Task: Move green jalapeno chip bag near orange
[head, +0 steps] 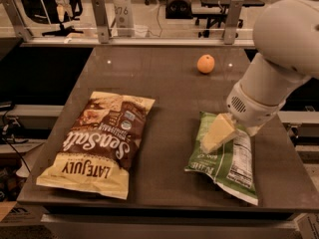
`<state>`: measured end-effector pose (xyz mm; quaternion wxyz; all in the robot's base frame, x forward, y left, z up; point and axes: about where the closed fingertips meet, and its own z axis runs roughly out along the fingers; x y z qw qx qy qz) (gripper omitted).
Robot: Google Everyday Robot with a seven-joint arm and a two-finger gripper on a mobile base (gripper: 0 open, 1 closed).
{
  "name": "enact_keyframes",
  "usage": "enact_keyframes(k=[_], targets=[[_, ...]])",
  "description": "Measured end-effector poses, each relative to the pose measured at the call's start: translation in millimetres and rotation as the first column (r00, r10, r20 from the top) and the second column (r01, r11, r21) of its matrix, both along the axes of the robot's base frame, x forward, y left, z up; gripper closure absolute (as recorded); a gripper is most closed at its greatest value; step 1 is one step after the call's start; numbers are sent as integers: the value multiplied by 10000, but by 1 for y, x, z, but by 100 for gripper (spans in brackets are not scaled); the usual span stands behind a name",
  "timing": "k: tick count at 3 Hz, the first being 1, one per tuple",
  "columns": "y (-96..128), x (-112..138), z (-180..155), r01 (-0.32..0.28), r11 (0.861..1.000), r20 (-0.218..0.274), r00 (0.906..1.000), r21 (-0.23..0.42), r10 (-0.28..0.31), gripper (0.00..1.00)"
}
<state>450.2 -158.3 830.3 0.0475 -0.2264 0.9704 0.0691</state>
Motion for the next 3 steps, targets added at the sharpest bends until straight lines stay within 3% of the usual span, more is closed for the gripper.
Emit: enact_keyframes(k=[2, 3], targets=[[0, 10, 18, -613, 9977, 532, 9966, -295, 628, 88], [-8, 22, 32, -1233, 9917, 792, 9889, -373, 1259, 100]])
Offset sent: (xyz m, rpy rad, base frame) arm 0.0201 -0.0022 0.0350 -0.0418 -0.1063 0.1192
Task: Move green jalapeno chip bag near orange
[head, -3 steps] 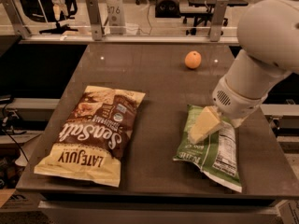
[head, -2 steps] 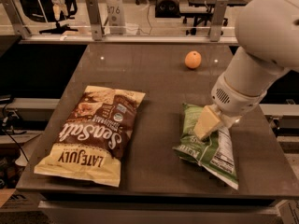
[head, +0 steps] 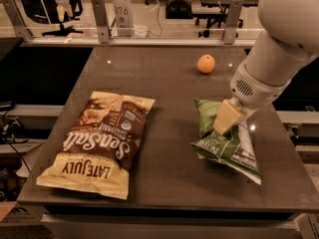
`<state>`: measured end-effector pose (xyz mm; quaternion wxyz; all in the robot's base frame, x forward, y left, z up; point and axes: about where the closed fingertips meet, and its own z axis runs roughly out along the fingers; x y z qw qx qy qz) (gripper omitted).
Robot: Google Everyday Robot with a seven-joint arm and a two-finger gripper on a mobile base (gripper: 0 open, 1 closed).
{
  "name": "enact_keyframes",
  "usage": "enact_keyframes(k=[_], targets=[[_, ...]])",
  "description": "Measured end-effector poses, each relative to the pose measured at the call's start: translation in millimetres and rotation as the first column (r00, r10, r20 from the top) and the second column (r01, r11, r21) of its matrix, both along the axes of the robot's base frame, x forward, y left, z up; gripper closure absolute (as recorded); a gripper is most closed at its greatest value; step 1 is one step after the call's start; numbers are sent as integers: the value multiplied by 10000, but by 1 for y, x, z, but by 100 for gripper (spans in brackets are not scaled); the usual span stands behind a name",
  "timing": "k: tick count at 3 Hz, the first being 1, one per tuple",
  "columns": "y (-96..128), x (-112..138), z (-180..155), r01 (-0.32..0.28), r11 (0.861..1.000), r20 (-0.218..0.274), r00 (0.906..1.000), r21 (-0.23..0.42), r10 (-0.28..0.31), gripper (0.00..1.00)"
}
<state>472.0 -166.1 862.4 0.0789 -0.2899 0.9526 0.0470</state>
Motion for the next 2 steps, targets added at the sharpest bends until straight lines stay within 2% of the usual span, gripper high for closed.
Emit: enact_keyframes(k=[1, 2], targets=[[-10, 19, 15, -1018, 9948, 349, 9942, -79, 1020, 100], [-21, 42, 26, -2141, 9767, 665, 9744, -159, 2147, 100]])
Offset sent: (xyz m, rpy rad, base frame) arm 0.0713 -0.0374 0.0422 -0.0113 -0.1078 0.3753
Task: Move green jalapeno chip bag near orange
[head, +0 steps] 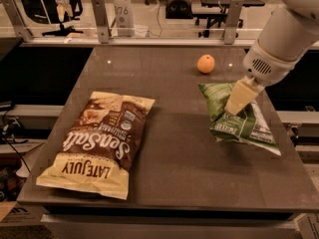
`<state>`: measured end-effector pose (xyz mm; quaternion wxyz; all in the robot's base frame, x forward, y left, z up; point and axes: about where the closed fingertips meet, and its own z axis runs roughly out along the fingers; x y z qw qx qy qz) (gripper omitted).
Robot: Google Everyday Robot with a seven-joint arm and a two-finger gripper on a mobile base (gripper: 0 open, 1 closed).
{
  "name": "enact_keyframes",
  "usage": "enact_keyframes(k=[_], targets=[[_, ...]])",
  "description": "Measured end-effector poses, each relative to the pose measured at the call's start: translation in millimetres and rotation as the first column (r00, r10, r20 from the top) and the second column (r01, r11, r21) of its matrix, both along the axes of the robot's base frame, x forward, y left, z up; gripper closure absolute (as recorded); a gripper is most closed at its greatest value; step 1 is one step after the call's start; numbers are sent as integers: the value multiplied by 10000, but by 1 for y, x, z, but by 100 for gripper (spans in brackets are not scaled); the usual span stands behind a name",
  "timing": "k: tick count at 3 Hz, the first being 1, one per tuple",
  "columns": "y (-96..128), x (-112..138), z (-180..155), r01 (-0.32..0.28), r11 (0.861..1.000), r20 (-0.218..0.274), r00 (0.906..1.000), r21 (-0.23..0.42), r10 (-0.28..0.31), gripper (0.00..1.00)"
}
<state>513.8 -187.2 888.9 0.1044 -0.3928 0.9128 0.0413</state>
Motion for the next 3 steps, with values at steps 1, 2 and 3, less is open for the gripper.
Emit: enact_keyframes(k=[1, 2, 3], targets=[[-11, 27, 9, -1059, 9944, 501, 9931, -63, 1061, 100], [-17, 54, 9, -2028, 9791, 956, 9744, -145, 2032, 100], [-18, 78, 1, -2772, 9602, 1149, 9533, -337, 2792, 100]])
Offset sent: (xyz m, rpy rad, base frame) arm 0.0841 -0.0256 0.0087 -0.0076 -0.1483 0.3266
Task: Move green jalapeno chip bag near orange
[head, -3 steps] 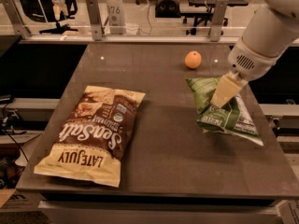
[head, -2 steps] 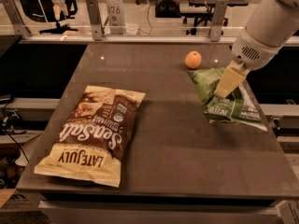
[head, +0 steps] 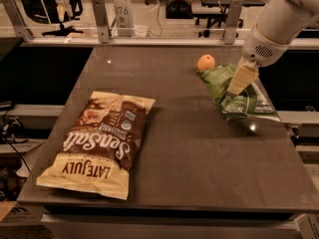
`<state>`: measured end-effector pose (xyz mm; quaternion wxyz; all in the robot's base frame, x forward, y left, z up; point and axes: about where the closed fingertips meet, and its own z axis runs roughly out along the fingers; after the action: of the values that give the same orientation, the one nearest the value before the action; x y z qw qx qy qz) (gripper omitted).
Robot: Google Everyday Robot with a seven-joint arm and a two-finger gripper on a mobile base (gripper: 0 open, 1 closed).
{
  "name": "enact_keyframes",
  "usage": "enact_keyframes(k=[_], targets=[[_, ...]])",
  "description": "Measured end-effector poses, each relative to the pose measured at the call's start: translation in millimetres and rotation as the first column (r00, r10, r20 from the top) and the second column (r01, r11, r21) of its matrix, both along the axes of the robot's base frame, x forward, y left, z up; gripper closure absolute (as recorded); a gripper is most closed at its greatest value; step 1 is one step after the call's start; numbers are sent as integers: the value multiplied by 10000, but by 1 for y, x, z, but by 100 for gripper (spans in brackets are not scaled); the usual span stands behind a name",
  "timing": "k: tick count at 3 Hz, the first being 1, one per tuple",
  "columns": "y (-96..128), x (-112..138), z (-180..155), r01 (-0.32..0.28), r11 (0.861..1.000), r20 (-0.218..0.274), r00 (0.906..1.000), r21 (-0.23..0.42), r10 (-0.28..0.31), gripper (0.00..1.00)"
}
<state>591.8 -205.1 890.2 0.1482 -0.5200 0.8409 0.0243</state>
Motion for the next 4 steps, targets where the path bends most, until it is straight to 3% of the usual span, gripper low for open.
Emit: enact_keyframes(k=[1, 3, 4], targets=[[-4, 23, -10, -598, 9978, 95, 9981, -284, 601, 100], [-24, 60, -14, -973, 9920, 290, 9946, -806, 1000, 100], [-29, 72, -15, -1005, 9914, 388, 9938, -833, 1040, 84]])
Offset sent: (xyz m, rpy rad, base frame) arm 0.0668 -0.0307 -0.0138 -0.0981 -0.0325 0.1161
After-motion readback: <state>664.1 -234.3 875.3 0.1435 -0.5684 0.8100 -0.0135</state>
